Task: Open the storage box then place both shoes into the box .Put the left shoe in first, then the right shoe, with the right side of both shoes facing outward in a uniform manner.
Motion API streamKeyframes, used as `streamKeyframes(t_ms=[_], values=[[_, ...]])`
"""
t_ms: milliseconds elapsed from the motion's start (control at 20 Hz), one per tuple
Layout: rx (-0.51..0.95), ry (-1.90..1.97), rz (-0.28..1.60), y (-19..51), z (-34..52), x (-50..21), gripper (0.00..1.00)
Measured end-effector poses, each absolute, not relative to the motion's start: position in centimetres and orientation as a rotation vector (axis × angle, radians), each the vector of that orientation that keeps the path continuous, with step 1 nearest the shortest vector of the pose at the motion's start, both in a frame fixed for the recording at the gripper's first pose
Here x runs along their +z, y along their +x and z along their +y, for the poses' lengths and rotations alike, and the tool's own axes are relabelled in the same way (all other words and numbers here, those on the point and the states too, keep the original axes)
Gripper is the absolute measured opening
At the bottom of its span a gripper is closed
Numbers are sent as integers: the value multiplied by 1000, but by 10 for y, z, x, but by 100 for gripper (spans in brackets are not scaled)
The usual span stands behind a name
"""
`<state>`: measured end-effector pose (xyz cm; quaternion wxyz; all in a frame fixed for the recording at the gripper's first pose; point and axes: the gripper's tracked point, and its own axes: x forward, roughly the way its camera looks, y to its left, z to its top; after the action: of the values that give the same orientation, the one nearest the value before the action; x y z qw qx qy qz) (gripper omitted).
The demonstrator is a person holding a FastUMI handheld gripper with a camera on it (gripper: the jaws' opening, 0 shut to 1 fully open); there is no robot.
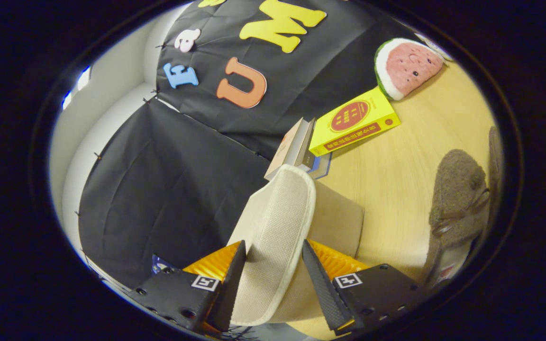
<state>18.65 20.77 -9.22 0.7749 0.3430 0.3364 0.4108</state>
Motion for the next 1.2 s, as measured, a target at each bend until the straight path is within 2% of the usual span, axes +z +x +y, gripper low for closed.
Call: streamKeyframes(t_ms=[300, 400, 450, 600, 1200], values=[[841, 736, 750, 188, 192, -85, 47], [850, 741, 744, 184, 188, -75, 36], [888, 766, 734, 181, 190, -62, 36], [904, 747, 705, 175, 190, -42, 19], [939, 648, 611, 154, 267, 59, 19]])
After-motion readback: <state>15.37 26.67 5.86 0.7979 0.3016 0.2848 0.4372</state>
